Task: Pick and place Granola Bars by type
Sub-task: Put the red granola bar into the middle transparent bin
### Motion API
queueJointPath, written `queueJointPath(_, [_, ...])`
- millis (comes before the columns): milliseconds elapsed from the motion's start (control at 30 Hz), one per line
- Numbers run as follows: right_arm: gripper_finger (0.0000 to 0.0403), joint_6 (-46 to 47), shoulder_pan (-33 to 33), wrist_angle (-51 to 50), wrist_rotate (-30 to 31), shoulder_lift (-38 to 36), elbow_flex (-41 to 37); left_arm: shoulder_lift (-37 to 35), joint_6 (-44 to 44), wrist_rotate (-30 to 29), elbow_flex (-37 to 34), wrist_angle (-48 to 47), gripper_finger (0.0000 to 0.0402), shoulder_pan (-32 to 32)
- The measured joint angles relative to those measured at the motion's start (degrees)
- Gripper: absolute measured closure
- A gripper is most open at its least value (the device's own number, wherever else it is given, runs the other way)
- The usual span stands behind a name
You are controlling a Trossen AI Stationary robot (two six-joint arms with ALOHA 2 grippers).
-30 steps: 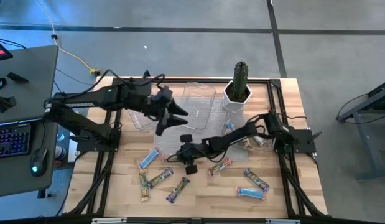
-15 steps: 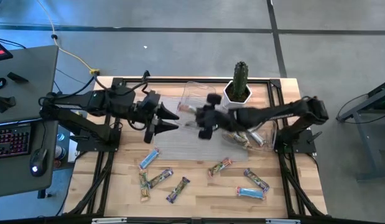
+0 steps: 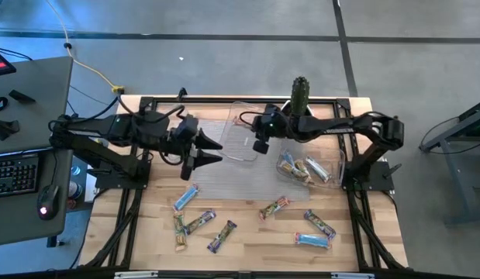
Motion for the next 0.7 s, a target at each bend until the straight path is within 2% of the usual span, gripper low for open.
queueJointPath(500, [0.0300, -0.8, -0.3, 6.5, 0.3, 5.0, -3.5, 0.0, 0.6, -3.1, 0.0, -4.7, 0.0215, 0.0])
queueJointPath(700, [0.0284, -5.1, -0.3, 9.4, -0.3, 6.2, -3.5, 0.0, 0.6, -3.2, 0.0, -5.5, 0.0215, 0.0])
